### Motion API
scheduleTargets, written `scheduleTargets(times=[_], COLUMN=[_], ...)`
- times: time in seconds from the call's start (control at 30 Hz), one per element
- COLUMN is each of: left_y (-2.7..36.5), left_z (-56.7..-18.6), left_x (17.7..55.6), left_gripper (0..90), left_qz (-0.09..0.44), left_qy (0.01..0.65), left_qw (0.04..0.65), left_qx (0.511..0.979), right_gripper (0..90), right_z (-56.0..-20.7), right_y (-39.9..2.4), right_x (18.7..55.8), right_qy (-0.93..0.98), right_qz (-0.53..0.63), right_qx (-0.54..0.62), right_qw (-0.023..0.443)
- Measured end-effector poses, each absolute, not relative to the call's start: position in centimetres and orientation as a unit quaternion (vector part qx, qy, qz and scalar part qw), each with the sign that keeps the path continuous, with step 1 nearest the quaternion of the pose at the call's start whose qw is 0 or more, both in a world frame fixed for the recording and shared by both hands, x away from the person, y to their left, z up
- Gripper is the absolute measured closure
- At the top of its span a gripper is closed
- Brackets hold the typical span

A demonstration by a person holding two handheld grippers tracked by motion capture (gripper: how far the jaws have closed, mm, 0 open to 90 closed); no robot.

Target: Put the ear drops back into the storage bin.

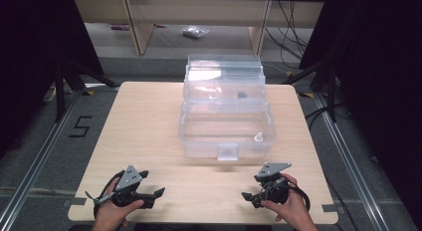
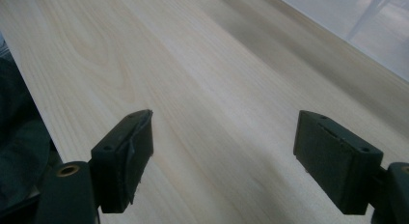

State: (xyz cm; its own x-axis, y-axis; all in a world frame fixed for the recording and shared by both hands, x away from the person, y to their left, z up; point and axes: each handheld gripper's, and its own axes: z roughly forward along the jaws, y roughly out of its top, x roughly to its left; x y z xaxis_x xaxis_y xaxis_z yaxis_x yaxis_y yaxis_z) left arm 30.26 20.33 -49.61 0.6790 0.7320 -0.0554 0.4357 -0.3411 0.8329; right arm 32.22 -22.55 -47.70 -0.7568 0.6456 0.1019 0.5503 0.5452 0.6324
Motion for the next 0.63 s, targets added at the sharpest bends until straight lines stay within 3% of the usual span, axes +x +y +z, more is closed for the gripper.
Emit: scheduleTargets(times=[0.63], left_y=[20.33], left_z=[-49.60], left_x=[30.26], left_gripper=[16.2], left_qz=[0.166], left_qy=[0.364], left_qw=[0.443], left_qx=[0.802], right_gripper=[21.7], right_z=[-48.24], right_y=[-23.01], right_x=[31.87], right_qy=[0.878], right_qz=[0.324], right_qx=[0.345], right_qw=[0.070])
